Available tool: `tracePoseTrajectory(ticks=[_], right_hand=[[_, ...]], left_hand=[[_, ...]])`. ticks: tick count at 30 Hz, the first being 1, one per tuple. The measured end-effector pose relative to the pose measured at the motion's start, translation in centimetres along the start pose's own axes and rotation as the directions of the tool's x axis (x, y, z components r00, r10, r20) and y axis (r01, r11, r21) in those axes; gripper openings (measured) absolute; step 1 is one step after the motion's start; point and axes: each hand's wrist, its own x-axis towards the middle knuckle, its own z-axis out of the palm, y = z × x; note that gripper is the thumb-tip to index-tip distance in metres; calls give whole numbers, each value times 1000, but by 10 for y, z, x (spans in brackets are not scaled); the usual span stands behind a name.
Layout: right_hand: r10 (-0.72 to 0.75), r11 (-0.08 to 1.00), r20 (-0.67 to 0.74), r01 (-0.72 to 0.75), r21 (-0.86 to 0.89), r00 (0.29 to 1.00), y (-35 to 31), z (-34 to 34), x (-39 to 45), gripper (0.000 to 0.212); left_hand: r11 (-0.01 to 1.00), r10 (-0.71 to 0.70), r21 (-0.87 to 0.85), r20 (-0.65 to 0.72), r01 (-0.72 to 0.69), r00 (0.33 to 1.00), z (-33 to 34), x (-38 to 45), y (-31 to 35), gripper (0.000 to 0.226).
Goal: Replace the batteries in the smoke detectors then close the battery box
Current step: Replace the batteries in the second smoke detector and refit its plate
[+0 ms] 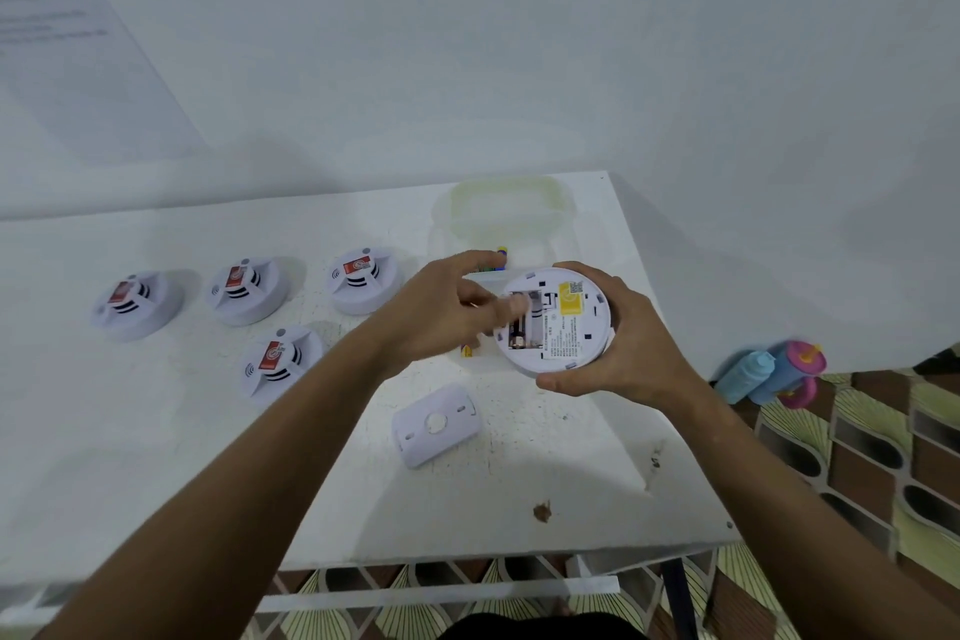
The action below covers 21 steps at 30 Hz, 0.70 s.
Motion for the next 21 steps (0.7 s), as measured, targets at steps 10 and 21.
tracePoseTrajectory(ticks=[10,21], right_hand=[[58,998,-24,-57,5,998,11,-6,-12,101],[49,999,-13,-50,-6,999,12,-7,-17,101]], left_hand=[[824,-174,521,-143,224,974,-1,35,-48,45],[691,-225,690,-78,215,971,13,50,-48,38]])
